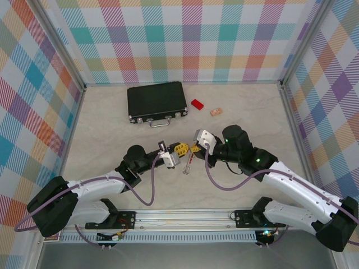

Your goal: Put the keys on the keyring

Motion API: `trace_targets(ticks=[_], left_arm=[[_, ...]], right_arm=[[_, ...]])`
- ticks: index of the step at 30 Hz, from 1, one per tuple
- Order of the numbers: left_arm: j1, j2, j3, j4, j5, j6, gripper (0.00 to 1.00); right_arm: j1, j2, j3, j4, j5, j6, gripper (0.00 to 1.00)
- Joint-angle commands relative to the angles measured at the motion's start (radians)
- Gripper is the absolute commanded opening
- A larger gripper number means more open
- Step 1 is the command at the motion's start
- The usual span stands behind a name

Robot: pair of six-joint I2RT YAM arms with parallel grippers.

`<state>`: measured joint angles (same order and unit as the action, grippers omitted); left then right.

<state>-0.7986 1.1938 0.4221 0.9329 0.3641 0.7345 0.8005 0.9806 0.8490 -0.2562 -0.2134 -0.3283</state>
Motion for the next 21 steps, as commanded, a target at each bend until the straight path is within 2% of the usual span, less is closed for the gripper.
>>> trace_targets(ticks=[1,9,21], left_arm=[[-0.014,-0.025,0.009,0.002,0.0,0.02,0.0],[-0.016,-0.029,0.002,0.013,0.002,0.021,0.0],[-0.016,-0.025,0.014,-0.02,0.041,0.019,0.0]], right_arm=[[0.003,-0.008,0.032,0.001,0.013,0.015,0.0],[0.002,-0.015,0.027,0.009,0.07,0.02,0.0],[0.002,-0.013,0.026,0.015,0.057,0.017,0.0]])
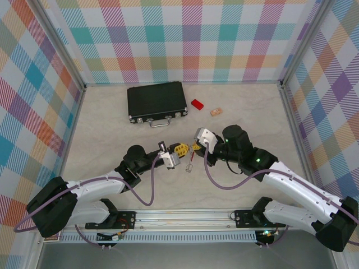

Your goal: Put the keys on the keyring

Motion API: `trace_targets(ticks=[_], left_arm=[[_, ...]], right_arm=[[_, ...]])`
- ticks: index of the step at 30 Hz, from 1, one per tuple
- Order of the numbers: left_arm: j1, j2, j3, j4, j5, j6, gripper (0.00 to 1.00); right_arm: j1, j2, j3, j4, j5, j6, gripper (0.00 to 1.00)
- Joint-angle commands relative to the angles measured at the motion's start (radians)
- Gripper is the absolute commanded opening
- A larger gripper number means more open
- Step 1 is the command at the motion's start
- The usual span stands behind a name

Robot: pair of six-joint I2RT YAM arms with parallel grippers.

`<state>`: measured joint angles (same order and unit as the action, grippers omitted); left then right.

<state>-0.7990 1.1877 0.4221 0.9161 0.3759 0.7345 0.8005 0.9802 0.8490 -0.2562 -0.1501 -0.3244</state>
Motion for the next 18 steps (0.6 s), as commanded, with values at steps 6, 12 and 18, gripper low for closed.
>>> trace_targets(ticks=[6,12,18], left_arm=[[-0.014,-0.021,0.015,-0.002,0.022,0.018,0.0],[-0.014,-0.023,0.01,0.016,0.009,0.015,0.0],[-0.015,-0.026,0.008,0.021,0.015,0.011,0.0]], right_arm=[[0.002,-0.012,0.025,0.012,-0.029,0.012,0.0],[0.002,-0.006,0.025,0.009,-0.042,0.013,0.0],[0.002,-0.002,0.027,0.011,-0.045,0.015,0.0]])
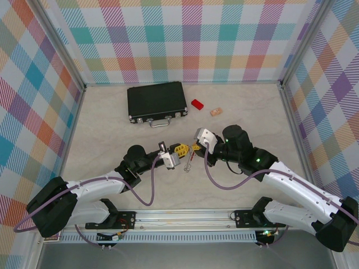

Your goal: Put the keys on the keyring

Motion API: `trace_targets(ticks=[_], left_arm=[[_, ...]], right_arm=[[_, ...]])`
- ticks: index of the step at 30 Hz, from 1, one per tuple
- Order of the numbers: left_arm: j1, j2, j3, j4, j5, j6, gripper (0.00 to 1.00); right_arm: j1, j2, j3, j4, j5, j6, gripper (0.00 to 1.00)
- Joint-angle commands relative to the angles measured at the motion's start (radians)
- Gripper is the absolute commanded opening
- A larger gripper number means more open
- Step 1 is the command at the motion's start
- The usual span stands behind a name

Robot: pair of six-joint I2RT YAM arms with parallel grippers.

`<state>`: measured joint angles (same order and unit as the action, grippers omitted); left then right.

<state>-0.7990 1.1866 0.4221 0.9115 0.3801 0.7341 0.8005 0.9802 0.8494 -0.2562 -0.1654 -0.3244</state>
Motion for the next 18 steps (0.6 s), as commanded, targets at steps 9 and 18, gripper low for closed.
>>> trace_targets(ticks=[9,18], left_arm=[[-0.014,-0.022,0.014,0.014,0.016,0.012,0.0],[-0.015,-0.017,0.016,0.012,0.012,0.011,0.0]], right_arm=[[0.002,0.002,0.03,0.01,-0.043,0.013,0.0],[0.002,-0.002,0.03,0.008,-0.077,0.012,0.0]])
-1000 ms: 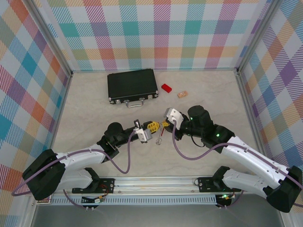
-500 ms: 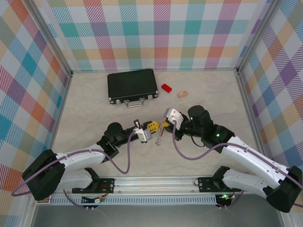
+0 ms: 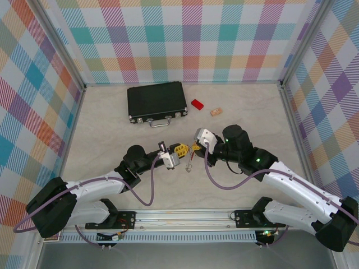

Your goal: Put the keys on the keyring

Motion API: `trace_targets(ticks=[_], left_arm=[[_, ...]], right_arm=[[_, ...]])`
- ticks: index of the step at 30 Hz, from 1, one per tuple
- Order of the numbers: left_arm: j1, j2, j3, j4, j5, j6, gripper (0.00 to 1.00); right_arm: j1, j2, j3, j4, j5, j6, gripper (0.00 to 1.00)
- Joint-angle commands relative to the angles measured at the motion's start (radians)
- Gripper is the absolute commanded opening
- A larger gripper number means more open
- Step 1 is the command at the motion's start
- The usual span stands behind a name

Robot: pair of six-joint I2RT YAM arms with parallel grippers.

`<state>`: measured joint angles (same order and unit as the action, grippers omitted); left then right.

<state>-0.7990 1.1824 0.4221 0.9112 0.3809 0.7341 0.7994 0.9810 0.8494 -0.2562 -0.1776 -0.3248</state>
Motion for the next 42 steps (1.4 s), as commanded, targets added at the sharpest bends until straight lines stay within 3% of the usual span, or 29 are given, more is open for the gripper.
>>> trace_targets(ticks=[1,27,42], left_arm=[[-0.015,-0.013,0.017,0.01,0.012,0.011,0.0],[-0.014,0.005,0.024,0.015,0.041,-0.006,0.0],[-0.014,-0.005,-0.007,0.085,-0.043,-0.01,0.0]], right_arm=[[0.003,-0.002,0.03,0.008,-0.073,0.012,0.0],[0.003,0.004,0.031,0.012,-0.125,0.012,0.0],[0.003,-0.03,0.007,0.033,-0.032,0.013,0.0]])
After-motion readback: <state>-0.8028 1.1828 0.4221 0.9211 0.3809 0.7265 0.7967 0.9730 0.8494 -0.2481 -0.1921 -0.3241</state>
